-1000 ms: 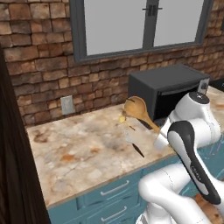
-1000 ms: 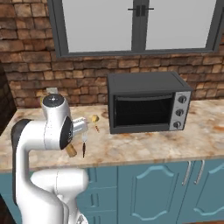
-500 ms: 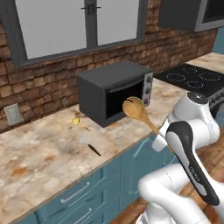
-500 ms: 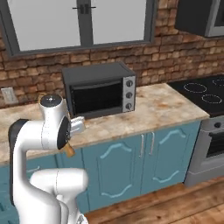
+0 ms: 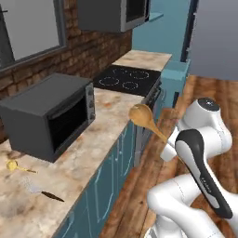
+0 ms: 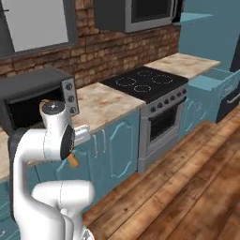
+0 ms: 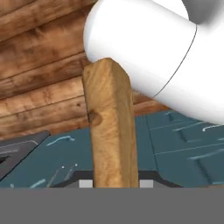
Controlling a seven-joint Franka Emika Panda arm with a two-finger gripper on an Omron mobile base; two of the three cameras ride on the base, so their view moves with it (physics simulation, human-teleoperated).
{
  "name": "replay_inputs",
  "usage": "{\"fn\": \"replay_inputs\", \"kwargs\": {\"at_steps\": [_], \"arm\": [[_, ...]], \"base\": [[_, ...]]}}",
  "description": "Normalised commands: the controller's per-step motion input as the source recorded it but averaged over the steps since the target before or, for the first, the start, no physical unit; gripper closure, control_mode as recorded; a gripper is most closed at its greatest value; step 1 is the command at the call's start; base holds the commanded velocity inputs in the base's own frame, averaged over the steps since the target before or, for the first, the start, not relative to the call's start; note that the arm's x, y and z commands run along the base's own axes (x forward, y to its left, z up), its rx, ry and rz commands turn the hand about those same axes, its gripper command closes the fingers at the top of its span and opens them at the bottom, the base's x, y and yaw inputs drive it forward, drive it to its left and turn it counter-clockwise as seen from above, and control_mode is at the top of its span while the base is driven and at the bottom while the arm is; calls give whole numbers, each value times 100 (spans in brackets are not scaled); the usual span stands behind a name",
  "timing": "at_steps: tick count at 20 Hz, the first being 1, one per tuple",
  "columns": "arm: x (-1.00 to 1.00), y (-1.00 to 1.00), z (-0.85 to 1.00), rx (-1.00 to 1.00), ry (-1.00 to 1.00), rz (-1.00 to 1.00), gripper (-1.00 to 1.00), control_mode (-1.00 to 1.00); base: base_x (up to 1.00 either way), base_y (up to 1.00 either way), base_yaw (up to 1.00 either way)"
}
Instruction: Organize the utensils by type. Pick up the wooden spoons from the counter and place them in the open cabinet. Then pick up the metallic utensils from the counter and place them in the open drawer.
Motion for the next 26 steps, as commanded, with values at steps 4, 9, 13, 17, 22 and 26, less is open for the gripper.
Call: {"fn": "replay_inputs", "kwargs": {"at_steps": [4,9,13,17,22,26], "arm": [[0,0,0,0,0,0,100,100],[0,0,0,0,0,0,100,100],[0,0,0,0,0,0,100,100],[0,0,0,0,0,0,100,100],[0,0,0,0,0,0,100,100],[0,0,0,0,0,0,100,100]], "base": [[0,-29,-74],[6,-15,-61],[39,-27,-52],[74,-26,-46],[99,-14,-35],[100,-6,-28]]}}
